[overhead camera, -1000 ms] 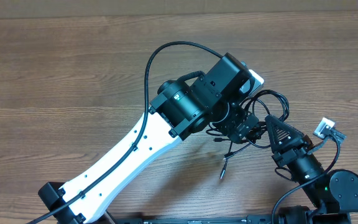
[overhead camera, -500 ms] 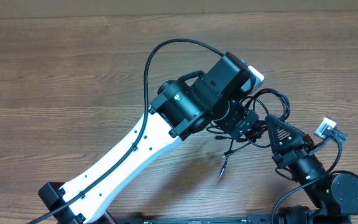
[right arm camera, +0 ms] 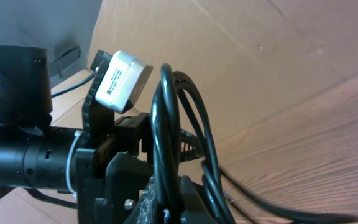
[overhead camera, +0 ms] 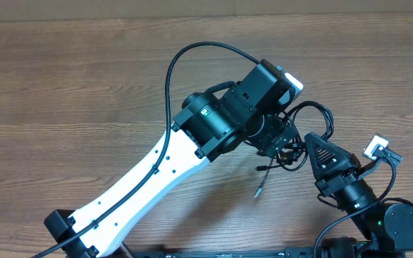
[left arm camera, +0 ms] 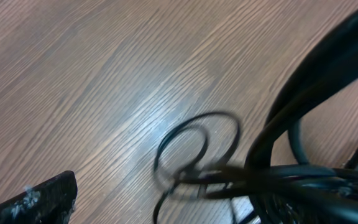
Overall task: Untangle cables
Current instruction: 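Pull the left gripper up and left away from the right gripper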
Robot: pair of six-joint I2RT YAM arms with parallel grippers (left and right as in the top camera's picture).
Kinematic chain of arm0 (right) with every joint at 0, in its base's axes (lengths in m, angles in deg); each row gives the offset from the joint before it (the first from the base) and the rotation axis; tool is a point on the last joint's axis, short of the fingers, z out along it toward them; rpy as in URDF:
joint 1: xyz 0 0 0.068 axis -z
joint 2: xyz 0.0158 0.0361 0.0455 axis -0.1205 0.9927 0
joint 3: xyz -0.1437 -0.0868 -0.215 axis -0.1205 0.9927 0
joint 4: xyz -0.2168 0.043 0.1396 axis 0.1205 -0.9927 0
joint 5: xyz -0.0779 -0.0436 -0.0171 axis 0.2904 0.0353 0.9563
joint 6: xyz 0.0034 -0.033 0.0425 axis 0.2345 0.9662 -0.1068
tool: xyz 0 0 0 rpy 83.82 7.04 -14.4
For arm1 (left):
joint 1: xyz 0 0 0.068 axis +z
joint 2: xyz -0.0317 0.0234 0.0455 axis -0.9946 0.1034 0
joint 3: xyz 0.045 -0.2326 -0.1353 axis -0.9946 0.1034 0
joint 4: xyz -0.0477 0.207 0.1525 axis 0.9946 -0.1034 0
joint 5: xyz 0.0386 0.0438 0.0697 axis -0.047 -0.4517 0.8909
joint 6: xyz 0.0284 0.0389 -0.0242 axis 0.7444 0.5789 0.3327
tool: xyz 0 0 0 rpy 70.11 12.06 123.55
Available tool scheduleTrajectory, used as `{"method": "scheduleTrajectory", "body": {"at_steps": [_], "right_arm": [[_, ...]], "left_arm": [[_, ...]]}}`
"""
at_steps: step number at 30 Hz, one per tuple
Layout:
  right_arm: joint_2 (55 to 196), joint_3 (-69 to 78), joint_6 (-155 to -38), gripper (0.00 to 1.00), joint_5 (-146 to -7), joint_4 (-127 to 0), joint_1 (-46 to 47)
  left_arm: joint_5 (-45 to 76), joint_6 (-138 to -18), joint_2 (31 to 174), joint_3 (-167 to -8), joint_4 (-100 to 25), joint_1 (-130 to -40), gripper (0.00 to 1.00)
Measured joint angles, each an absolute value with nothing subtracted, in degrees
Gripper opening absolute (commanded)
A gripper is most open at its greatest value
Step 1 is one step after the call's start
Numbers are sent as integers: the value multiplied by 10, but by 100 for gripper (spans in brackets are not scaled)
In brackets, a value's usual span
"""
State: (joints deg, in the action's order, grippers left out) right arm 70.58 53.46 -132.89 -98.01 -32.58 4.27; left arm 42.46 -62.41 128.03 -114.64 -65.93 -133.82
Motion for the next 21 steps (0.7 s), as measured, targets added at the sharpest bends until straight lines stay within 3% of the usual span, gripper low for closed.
{"method": "scheduleTrajectory", "body": {"at_steps": [21], "right_arm": [[706, 535, -1337, 4, -999, -326, 42]], "left_arm": [[605, -625, 1280, -1146, -752, -1338, 100]]}}
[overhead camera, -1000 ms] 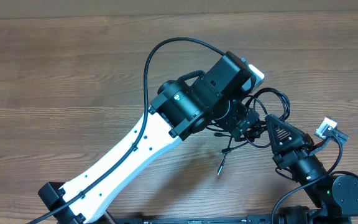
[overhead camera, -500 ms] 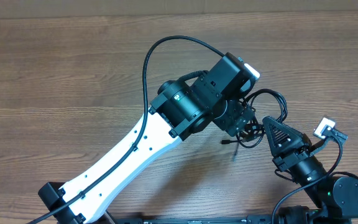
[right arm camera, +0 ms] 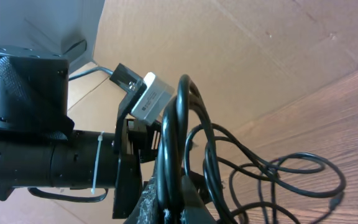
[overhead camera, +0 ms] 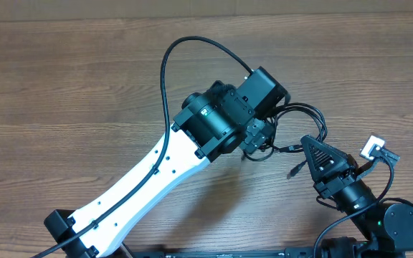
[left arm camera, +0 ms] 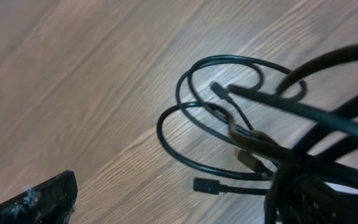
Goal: Untangle cables
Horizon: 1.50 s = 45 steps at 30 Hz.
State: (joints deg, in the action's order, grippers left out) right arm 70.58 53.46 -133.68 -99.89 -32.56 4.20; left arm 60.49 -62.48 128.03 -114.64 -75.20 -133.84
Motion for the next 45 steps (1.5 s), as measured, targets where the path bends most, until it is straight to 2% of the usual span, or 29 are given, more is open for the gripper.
{"method": "scheduleTrajectory", "body": {"at_steps": [7, 18, 30, 45], "right_arm": [[706, 535, -1337, 4, -999, -325, 42], [706, 535, -1329, 4, -997, -331, 42], [706, 535, -1306, 4, -995, -345, 42], [706, 535, -1239, 4, -965, -386, 42]], "left_arm": [[651, -625, 1280, -1146, -765, -1338, 99], [659, -651, 1280, -1146, -764, -1331, 99], [658, -694, 1280, -1146, -744, -1273, 100], [556, -706, 1280, -1146, -646, -1221, 100]]}}
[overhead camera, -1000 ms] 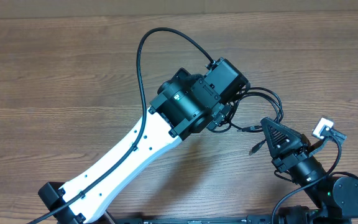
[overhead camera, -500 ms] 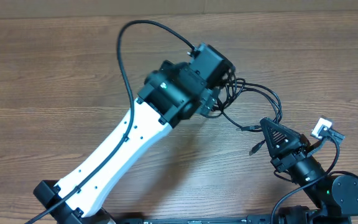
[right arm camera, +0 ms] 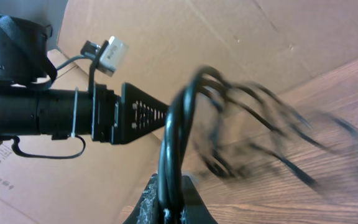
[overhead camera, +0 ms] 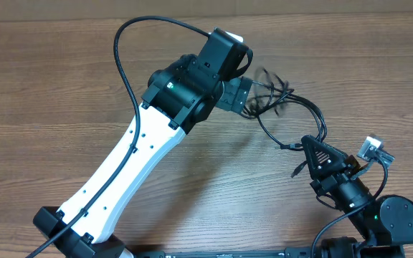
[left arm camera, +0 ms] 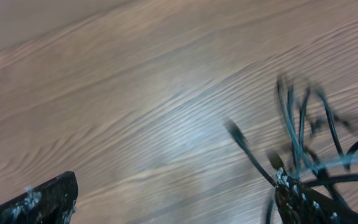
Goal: Untangle cables
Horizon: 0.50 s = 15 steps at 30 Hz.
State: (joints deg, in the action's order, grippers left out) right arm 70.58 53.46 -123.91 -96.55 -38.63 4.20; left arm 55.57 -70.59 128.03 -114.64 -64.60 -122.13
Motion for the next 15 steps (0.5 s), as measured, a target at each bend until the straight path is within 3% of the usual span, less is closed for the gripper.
{"method": "scheduleTrajectory", "body": {"at_steps": [7, 15], "right_arm": [[706, 535, -1227, 4, -962, -390, 42], [706, 535, -1223, 4, -962, -390, 42]], "left_arm": [[502, -688, 1280, -1146, -618, -1218, 100], [383, -576, 1280, -1146, -645, -1218, 98]]}}
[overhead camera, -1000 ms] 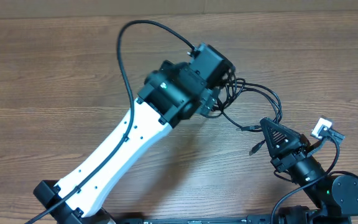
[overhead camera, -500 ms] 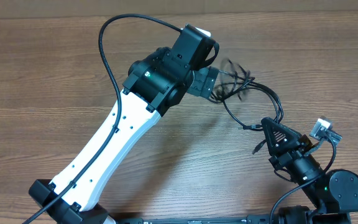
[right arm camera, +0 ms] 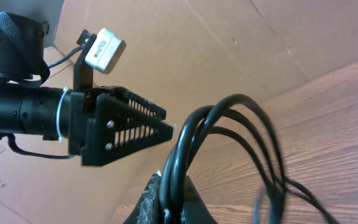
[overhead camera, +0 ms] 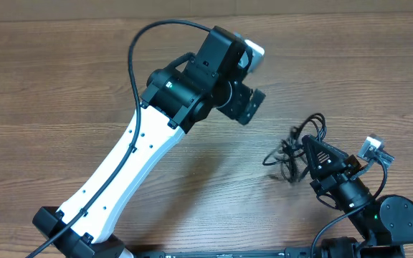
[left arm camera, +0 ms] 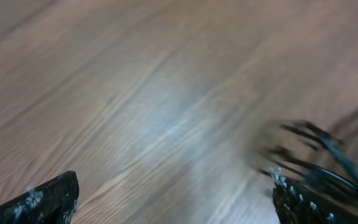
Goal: Untangle cables
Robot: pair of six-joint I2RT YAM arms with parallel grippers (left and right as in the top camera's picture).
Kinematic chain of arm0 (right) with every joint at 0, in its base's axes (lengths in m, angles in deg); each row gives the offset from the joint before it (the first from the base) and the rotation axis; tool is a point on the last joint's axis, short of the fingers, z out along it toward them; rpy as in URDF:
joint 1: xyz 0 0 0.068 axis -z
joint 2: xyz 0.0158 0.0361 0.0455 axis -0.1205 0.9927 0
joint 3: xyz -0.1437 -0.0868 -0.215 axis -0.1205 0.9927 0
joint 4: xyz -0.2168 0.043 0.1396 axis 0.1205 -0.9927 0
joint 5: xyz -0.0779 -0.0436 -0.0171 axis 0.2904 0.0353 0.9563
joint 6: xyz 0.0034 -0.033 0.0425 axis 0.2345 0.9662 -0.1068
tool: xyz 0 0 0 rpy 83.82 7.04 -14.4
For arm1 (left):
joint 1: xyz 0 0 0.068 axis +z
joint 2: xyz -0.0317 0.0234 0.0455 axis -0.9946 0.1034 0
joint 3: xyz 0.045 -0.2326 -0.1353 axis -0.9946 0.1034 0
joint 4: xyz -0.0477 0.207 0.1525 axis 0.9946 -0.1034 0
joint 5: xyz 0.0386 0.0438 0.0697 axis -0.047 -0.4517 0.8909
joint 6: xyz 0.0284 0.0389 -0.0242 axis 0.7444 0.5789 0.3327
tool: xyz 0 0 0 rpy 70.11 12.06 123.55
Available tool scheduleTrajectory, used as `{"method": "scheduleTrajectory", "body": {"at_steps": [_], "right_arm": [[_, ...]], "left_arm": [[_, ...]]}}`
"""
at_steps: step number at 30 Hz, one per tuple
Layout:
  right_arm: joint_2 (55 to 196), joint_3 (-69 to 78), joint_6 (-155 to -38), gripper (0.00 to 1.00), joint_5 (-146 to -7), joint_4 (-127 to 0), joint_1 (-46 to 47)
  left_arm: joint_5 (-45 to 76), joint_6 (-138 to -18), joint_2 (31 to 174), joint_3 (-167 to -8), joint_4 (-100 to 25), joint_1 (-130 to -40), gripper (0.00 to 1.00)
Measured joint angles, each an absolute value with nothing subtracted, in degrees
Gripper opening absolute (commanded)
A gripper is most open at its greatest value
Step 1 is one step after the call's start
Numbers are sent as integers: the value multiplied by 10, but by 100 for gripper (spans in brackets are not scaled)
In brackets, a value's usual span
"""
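A tangle of thin black cables (overhead camera: 291, 153) hangs in a loose bunch at my right gripper (overhead camera: 308, 154), low on the table's right side. In the right wrist view that gripper (right arm camera: 173, 194) is shut on several strands of the cables (right arm camera: 185, 140), which loop up and out to the right. My left gripper (overhead camera: 248, 106) hovers up and to the left of the bunch, apart from it. Its fingers (left arm camera: 45, 198) stand wide open with nothing between them. A blurred bit of cable (left arm camera: 319, 149) shows at the right edge of the left wrist view.
The wooden table (overhead camera: 63, 107) runs all around. A cardboard wall (right arm camera: 241, 43) stands behind it. The left arm's own black cable (overhead camera: 138, 50) arcs over the table above its white link (overhead camera: 131, 165).
Cable strands were stretched from my right gripper up to the left gripper's finger. They have now come off it and sit bunched at the right gripper. The left gripper has turned slightly.
At first my left gripper was in the tangle right beside the right gripper, which was shut on the cables. Then loops hung under it. Later it was farther up and left with strands pulled taut. Now the strands are free of it.
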State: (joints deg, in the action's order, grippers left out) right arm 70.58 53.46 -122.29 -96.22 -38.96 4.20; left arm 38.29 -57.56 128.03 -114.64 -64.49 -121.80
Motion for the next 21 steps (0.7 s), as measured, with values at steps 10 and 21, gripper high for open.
{"method": "scheduleTrajectory", "body": {"at_steps": [10, 21], "right_arm": [[706, 535, -1069, 4, -1087, -365, 42], [706, 535, -947, 4, -1201, -376, 42]], "left_arm": [[292, -449, 1280, -1146, -665, -1218, 98], [143, -199, 1280, -1146, -772, -1218, 100]]}}
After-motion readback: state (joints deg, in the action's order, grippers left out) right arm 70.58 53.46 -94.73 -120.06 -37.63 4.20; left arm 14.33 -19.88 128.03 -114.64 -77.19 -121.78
